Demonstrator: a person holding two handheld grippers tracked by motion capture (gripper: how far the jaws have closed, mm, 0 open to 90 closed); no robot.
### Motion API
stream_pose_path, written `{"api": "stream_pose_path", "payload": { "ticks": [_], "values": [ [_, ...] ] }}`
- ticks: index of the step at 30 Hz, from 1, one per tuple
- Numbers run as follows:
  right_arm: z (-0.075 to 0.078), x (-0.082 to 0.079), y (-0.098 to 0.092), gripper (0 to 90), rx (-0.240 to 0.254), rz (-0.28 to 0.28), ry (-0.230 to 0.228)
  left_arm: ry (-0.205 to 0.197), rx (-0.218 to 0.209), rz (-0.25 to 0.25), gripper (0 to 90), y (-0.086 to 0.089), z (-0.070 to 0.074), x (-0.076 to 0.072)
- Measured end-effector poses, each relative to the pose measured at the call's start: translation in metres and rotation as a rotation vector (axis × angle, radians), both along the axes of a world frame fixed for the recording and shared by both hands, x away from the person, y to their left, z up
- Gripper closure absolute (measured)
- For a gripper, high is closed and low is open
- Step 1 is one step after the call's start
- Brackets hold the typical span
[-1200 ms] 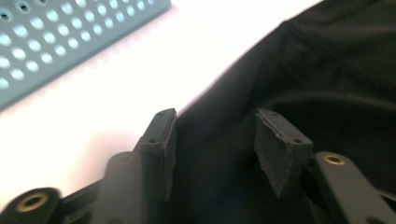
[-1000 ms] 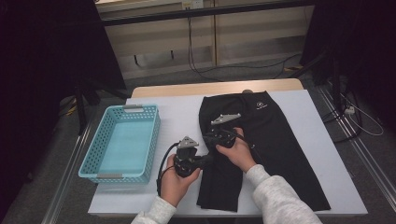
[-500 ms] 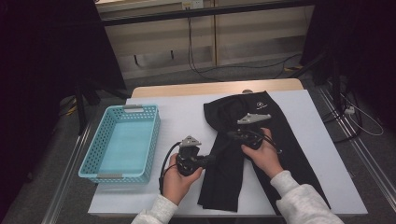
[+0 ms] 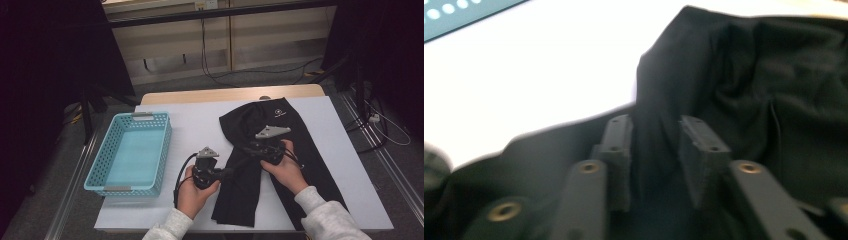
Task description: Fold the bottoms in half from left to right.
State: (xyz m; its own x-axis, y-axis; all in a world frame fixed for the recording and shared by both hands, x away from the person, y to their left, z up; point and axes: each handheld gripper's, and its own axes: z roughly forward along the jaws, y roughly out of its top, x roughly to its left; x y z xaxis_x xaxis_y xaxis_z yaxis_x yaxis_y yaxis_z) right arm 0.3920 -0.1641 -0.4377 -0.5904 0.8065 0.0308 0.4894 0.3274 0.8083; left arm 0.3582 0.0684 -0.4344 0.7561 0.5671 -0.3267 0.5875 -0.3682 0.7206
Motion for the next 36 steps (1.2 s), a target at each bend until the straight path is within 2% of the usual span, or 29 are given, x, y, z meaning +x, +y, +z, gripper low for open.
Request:
{"api": "stream_pose_path", "payload": {
  "ticks": [4,9,11,12,14,16,17,19,22,26,29,31,32,34,36],
  "values": [
    [0.001,0.017,0.019,57.7,-0.008,0.028,-0.016,0.0,-0.009,0.004,88.5,0.001,0.0,0.0],
    [-0.006,0.04,0.04,56.3,-0.054,0.057,-0.002,0.003,-0.008,0.007,88.5,0.003,-0.002,0.001],
    [-0.011,0.047,0.045,57.7,-0.078,0.05,0.025,0.003,-0.005,0.016,88.4,0.004,-0.004,0.002],
    [-0.013,0.05,0.047,57.7,-0.102,0.038,0.027,0.006,-0.003,0.017,88.4,0.005,-0.005,0.002],
    [-0.018,0.055,0.046,59.8,-0.115,0.013,0.026,0.011,0.003,0.019,88.4,0.006,-0.007,0.003],
    [-0.025,0.059,0.045,66.8,-0.156,-0.006,0.037,0.01,0.0,0.025,88.4,0.005,-0.007,0.002],
    [-0.026,0.059,0.043,70.8,-0.143,-0.011,0.04,0.008,0.0,0.025,88.4,0.005,-0.007,0.002],
    [-0.023,0.061,0.039,85.7,-0.129,-0.032,0.039,0.001,0.0,0.025,88.4,0.005,-0.005,0.001],
    [-0.014,0.06,0.031,89.4,-0.098,-0.028,0.044,-0.006,-0.007,0.028,88.4,0.005,-0.003,0.0],
    [0.002,0.053,0.012,89.6,-0.072,-0.05,0.024,-0.013,-0.009,0.022,88.4,0.004,-0.002,0.0],
    [0.007,0.045,0.001,89.6,-0.095,-0.037,0.026,-0.008,-0.004,0.012,88.4,0.001,-0.004,-0.001],
    [0.005,0.041,-0.004,88.1,-0.134,-0.028,0.034,-0.006,0.001,0.007,88.4,-0.001,-0.004,-0.001],
    [0.003,0.04,-0.005,86.7,-0.139,-0.024,0.04,-0.007,0.0,0.013,88.4,-0.002,-0.005,-0.001],
    [-0.002,0.039,-0.004,76.4,-0.162,-0.03,0.036,-0.005,-0.001,0.013,88.4,-0.002,-0.005,0.0],
    [-0.003,0.041,-0.001,70.2,-0.153,-0.028,0.025,-0.003,0.001,0.006,88.4,-0.003,-0.006,0.0]
  ]
}}
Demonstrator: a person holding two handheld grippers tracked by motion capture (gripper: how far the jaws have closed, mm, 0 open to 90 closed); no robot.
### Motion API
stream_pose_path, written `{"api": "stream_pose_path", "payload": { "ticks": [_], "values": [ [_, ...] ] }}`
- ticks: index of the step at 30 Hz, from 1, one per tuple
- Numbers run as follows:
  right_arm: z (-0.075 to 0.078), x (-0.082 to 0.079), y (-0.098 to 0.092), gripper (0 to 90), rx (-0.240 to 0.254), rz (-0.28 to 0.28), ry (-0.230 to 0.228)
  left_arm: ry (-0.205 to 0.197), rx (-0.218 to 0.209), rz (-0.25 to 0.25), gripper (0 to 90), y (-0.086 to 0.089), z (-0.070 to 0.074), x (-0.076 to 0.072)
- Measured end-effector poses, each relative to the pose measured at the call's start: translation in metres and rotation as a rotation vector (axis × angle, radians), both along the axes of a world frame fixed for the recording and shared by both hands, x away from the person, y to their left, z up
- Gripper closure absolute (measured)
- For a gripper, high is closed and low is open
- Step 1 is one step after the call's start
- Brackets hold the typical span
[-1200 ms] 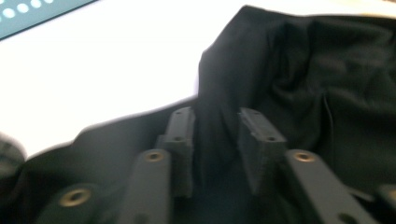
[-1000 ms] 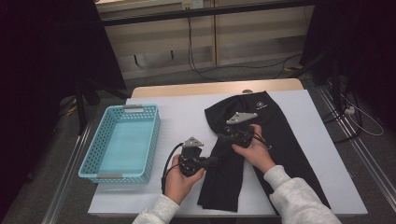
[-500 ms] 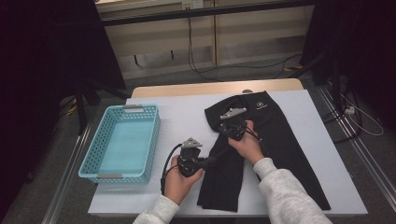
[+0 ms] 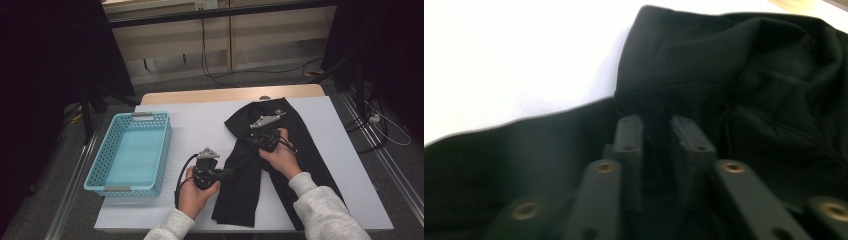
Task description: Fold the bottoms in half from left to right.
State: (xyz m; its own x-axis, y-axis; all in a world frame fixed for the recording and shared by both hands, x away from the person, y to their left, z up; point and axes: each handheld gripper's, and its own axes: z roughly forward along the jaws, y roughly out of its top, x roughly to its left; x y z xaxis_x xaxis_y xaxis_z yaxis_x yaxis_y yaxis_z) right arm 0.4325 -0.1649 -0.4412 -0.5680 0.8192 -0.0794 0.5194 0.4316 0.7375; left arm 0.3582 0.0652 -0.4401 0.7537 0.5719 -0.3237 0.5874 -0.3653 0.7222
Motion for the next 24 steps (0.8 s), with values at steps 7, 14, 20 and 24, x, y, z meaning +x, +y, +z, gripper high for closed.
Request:
{"api": "stream_pose_path", "payload": {
  "ticks": [7,14,20,24],
  "values": [
    [-0.003,0.01,0.026,53.5,0.029,0.045,-0.079,0.002,-0.001,0.001,88.5,0.002,0.001,0.001],
    [-0.02,0.024,0.034,58.1,-0.06,0.018,-0.048,0.003,-0.01,0.004,88.4,0.005,0.002,0.001],
    [-0.021,0.029,0.029,85.3,0.004,0.018,-0.016,0.001,-0.018,0.008,88.4,0.007,0.003,0.002],
    [-0.009,0.03,0.018,86.1,0.087,-0.016,-0.008,-0.008,-0.035,0.013,88.4,0.008,0.008,0.002]
  ]
}}
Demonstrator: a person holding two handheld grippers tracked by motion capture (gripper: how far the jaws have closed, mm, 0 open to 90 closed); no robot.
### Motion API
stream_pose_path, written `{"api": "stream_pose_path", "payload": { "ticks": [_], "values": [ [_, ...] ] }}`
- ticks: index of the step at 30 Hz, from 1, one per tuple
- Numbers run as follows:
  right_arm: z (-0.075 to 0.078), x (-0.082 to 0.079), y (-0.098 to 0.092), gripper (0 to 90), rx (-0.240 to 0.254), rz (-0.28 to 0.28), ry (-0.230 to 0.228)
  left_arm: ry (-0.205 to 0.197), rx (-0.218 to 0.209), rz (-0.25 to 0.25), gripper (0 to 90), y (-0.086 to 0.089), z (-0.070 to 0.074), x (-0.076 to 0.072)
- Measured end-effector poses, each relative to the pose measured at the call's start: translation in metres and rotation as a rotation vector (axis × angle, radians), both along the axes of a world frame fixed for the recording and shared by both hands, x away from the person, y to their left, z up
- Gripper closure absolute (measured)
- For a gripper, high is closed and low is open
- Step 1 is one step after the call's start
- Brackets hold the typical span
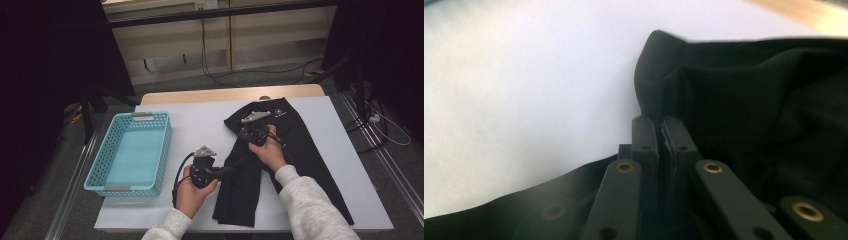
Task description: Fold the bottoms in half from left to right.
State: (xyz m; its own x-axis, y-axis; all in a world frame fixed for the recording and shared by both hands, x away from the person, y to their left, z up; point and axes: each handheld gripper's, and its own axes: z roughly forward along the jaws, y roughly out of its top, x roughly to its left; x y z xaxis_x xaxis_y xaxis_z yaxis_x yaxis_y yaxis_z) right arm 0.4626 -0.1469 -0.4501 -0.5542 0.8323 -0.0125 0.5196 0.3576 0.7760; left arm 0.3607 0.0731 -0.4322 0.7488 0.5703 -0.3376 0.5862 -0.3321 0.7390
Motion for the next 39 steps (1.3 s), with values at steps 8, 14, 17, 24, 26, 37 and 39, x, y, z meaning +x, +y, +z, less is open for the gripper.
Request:
{"api": "stream_pose_path", "payload": {
  "ticks": [8,14,17,24,26,37,39],
  "values": [
    [0.023,0.001,-0.01,86.3,0.101,-0.031,0.005,-0.023,-0.028,-0.007,88.4,0.0,0.012,-0.001],
    [0.033,0.004,-0.012,86.3,0.127,-0.039,-0.008,-0.026,-0.05,-0.012,88.4,0.001,0.017,-0.001],
    [0.038,0.005,-0.014,86.3,0.15,-0.045,-0.007,-0.03,-0.054,-0.015,88.4,0.001,0.019,-0.001],
    [0.054,0.008,-0.037,86.4,0.192,-0.097,-0.002,-0.027,-0.114,-0.049,88.5,-0.016,0.033,0.003],
    [0.062,0.01,-0.051,86.5,0.193,-0.121,-0.015,-0.028,-0.153,-0.089,88.5,-0.032,0.043,0.003],
    [0.1,0.033,-0.146,45.4,0.177,-0.432,-0.065,-0.131,-0.12,-0.006,28.7,-0.037,0.052,0.03],
    [0.089,0.029,-0.141,38.9,0.114,-0.429,-0.03,-0.138,-0.08,0.006,23.8,-0.028,0.043,0.035]
  ]
}}
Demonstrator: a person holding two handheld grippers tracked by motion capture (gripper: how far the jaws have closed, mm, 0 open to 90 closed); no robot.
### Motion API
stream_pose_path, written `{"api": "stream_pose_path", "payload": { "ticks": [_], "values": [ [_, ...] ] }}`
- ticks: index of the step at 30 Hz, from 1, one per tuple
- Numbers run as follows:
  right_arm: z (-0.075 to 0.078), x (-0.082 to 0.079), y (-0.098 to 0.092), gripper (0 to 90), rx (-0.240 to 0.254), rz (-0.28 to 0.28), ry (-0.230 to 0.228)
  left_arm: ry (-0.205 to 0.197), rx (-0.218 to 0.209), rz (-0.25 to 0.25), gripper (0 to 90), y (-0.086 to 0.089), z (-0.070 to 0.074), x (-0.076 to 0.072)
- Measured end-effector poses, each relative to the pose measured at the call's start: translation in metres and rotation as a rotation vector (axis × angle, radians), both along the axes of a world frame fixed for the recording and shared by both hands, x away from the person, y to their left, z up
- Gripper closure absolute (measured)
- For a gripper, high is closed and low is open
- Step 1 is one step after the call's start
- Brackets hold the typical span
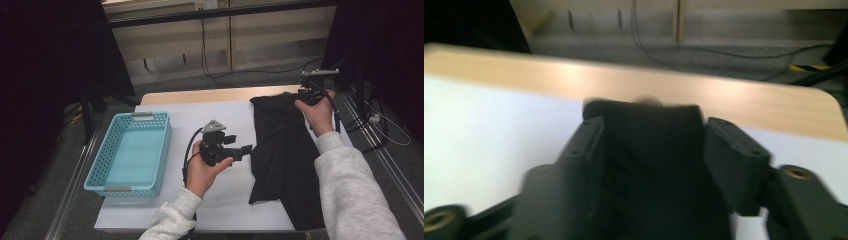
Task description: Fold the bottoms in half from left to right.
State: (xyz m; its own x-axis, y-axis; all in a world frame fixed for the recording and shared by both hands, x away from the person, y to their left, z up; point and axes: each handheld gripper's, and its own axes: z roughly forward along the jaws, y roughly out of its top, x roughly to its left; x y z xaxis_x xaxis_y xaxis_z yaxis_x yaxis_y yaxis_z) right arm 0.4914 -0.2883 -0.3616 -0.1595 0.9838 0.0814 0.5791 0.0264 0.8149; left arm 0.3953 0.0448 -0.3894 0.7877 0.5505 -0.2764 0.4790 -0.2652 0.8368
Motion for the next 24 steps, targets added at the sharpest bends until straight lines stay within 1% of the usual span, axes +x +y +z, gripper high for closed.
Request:
{"api": "stream_pose_path", "payload": {
  "ticks": [1,3,4,5,6,7,8,9,10,11,12,13,14,15,16,18,19,21,23,24],
  "values": [
    [-0.007,-0.004,0.002,38.7,-0.011,0.019,0.01,-0.003,0.024,0.006,22.9,0.004,-0.005,0.002],
    [-0.02,-0.015,0.005,33.4,0.009,0.064,0.031,0.003,0.047,0.009,21.3,0.011,-0.015,0.004],
    [-0.026,-0.021,0.007,32.9,0.014,0.083,0.042,0.003,0.06,0.009,20.5,0.014,-0.018,0.004],
    [-0.032,-0.028,0.009,32.1,0.001,0.099,0.052,0.008,0.069,0.012,20.1,0.018,-0.022,0.004],
    [-0.038,-0.035,0.012,30.7,-0.03,0.122,0.065,0.008,0.076,0.019,20.1,0.021,-0.024,0.004],
    [-0.043,-0.043,0.014,30.1,-0.045,0.141,0.069,0.006,0.083,0.024,19.5,0.025,-0.027,0.004],
    [-0.048,-0.051,0.015,29.3,-0.041,0.154,0.073,0.007,0.092,0.026,19.3,0.028,-0.029,0.004],
    [-0.052,-0.059,0.016,28.9,-0.036,0.173,0.076,0.011,0.089,0.03,18.9,0.031,-0.031,0.003],
    [-0.055,-0.066,0.017,28.3,-0.023,0.182,0.076,0.009,0.104,0.036,18.6,0.033,-0.033,0.004],
    [-0.059,-0.075,0.019,26.7,-0.025,0.186,0.067,0.007,0.117,0.035,18.5,0.034,-0.035,0.004],
    [-0.06,-0.08,0.021,25.9,-0.04,0.195,0.071,0.007,0.124,0.039,18.3,0.035,-0.035,0.004],
    [-0.062,-0.087,0.024,25.1,-0.056,0.206,0.072,0.004,0.119,0.042,17.9,0.036,-0.036,0.004],
    [-0.065,-0.095,0.027,24.2,-0.057,0.211,0.061,0.0,0.125,0.042,17.9,0.037,-0.036,0.004],
    [-0.068,-0.101,0.029,22.9,-0.068,0.217,0.061,-0.002,0.134,0.042,17.8,0.038,-0.036,0.004],
    [-0.069,-0.105,0.031,21.2,-0.077,0.22,0.064,0.0,0.132,0.042,17.5,0.039,-0.037,0.004],
    [-0.074,-0.116,0.034,22.0,-0.059,0.227,0.068,0.004,0.129,0.044,17.3,0.041,-0.038,0.003],
    [-0.076,-0.122,0.035,22.2,-0.049,0.227,0.068,0.0,0.141,0.043,17.2,0.041,-0.038,0.003],
    [-0.079,-0.128,0.036,23.9,-0.039,0.226,0.074,0.006,0.143,0.044,17.1,0.042,-0.041,0.002],
    [-0.081,-0.133,0.039,25.3,-0.052,0.234,0.094,0.004,0.156,0.045,16.8,0.042,-0.042,0.002],
    [-0.081,-0.135,0.039,27.7,-0.061,0.241,0.095,0.003,0.161,0.047,16.6,0.042,-0.042,0.001]
  ]
}}
